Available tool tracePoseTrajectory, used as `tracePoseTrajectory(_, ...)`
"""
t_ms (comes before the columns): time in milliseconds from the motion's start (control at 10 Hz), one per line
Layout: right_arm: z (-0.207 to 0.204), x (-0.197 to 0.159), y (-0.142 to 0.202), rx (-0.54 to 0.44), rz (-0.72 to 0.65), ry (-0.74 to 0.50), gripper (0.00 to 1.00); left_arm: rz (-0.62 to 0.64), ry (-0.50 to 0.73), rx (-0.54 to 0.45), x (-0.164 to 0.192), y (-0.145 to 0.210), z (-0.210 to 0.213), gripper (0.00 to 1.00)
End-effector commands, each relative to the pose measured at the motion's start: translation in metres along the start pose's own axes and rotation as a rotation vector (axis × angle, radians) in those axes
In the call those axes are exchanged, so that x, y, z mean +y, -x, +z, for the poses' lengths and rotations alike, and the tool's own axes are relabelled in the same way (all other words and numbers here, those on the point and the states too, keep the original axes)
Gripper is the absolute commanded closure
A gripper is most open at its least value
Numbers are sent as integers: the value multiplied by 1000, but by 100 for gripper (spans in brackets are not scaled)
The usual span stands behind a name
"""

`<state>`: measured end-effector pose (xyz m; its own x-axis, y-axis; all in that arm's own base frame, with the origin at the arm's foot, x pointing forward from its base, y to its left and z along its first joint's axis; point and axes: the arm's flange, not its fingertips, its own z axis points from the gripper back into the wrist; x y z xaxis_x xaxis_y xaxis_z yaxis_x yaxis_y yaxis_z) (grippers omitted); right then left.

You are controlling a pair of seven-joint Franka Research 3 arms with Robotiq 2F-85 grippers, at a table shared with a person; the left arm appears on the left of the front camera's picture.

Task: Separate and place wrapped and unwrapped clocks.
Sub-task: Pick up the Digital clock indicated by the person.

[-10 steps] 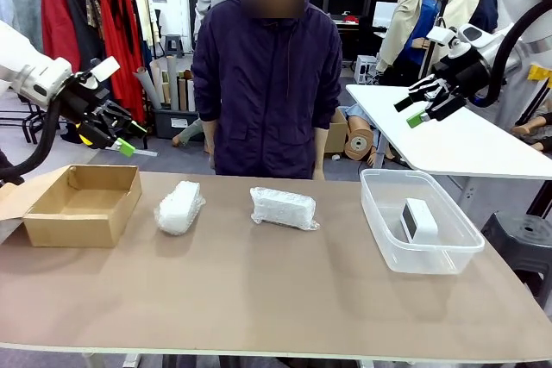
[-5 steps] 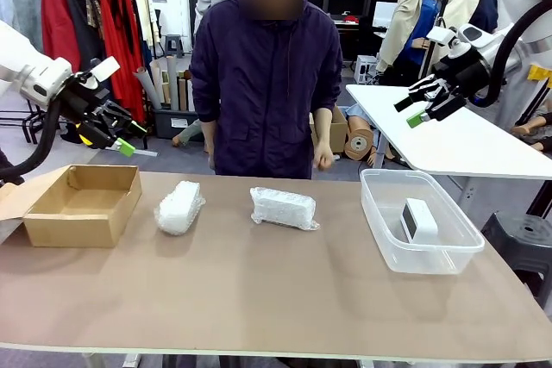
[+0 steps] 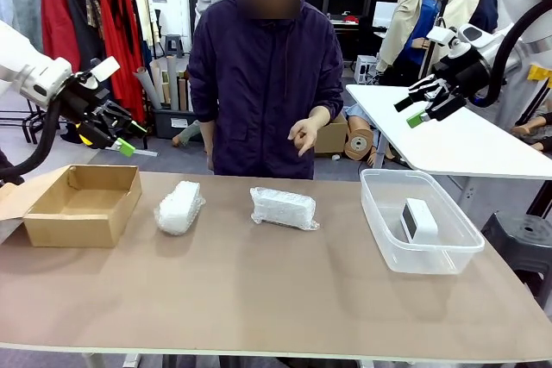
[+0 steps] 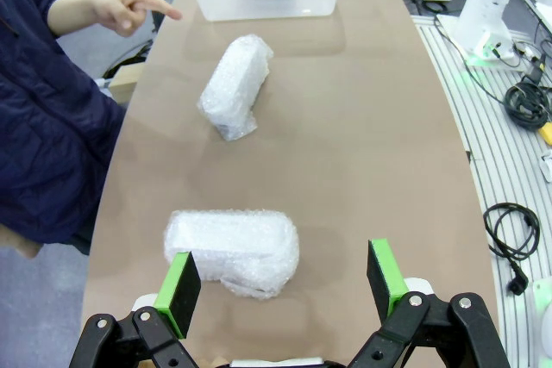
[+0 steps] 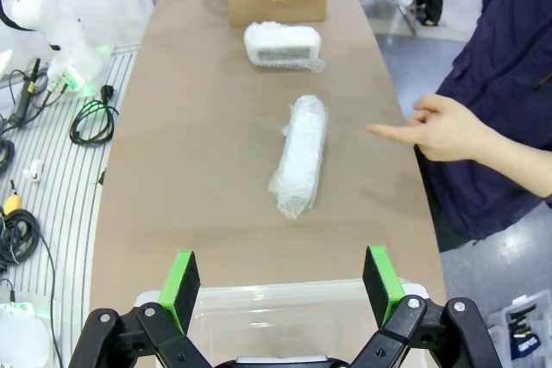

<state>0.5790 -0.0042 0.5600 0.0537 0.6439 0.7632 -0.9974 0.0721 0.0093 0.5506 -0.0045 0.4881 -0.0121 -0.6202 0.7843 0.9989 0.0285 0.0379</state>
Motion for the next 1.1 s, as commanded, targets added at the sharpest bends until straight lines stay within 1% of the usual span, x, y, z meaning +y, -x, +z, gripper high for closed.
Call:
tracePoseTrajectory(0, 1, 3, -2, 17, 9, -5, 0, -3, 1, -5, 0, -1, 0, 0)
tracePoseTrajectory(700, 1, 3, -2, 17, 9, -5, 0, 0, 0, 0, 0, 0, 0, 0)
tracePoseTrajectory(800, 1, 3, -2, 17, 9, -5, 0, 6, 36, 52, 0, -8, -2, 0)
tracePoseTrajectory(1000, 1, 3, -2, 17, 9, -5, 0, -8, 88, 124, 0, -30, -10, 0)
